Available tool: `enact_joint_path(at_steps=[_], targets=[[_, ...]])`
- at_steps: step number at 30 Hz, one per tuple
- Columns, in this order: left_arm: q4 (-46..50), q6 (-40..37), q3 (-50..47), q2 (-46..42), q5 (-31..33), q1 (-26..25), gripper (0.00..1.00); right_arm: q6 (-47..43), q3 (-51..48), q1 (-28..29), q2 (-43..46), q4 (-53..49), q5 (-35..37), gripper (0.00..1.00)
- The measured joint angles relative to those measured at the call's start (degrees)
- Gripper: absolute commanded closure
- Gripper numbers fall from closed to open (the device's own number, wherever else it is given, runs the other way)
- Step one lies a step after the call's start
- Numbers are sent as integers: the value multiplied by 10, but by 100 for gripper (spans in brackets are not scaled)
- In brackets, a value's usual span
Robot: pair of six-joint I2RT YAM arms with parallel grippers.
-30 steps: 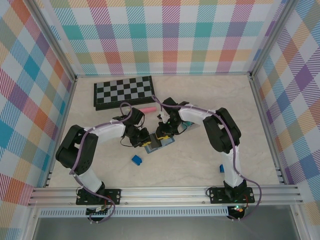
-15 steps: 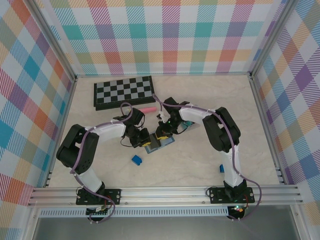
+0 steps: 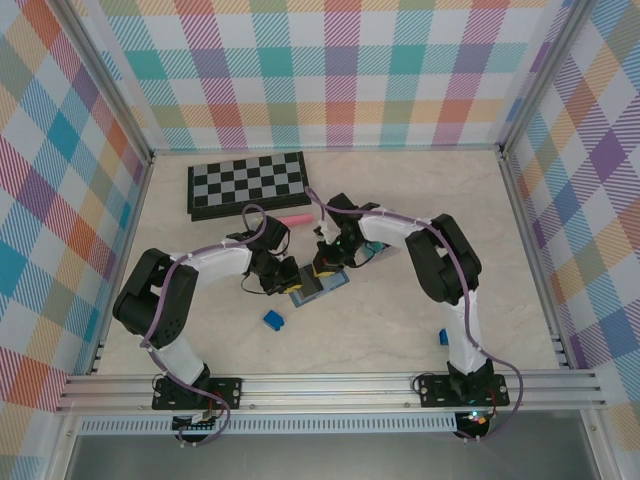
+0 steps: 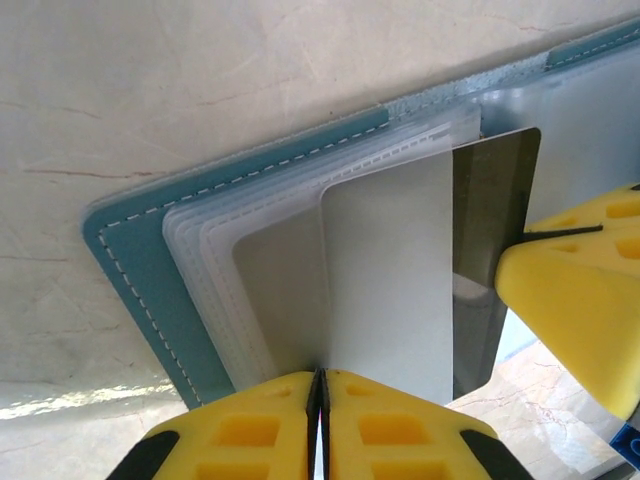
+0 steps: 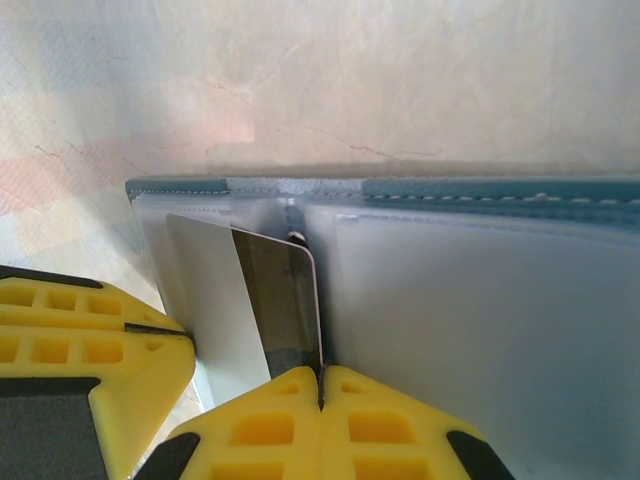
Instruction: Take the credit cards out of the card holder
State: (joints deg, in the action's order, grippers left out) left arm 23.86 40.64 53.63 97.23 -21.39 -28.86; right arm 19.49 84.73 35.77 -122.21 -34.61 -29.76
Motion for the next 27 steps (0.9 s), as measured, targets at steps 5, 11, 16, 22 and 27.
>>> enact_joint_path(at_steps=[5,11,16,22,27], targets=[[0,-1,0,0,0,0,88,-8,0,-9,0,3,8,100],[0,0,0,0,0,0,88,-16,-1,-19,14,3,22,100],[2,0,3,0,0,0,88,-20,-20,-24,58,7,17,100],[10,0,11,0,11,-1,86,-19,-42,-25,86,17,0,100],[11,2,12,0,10,-2,86,-15,-55,-25,85,19,-8,100]])
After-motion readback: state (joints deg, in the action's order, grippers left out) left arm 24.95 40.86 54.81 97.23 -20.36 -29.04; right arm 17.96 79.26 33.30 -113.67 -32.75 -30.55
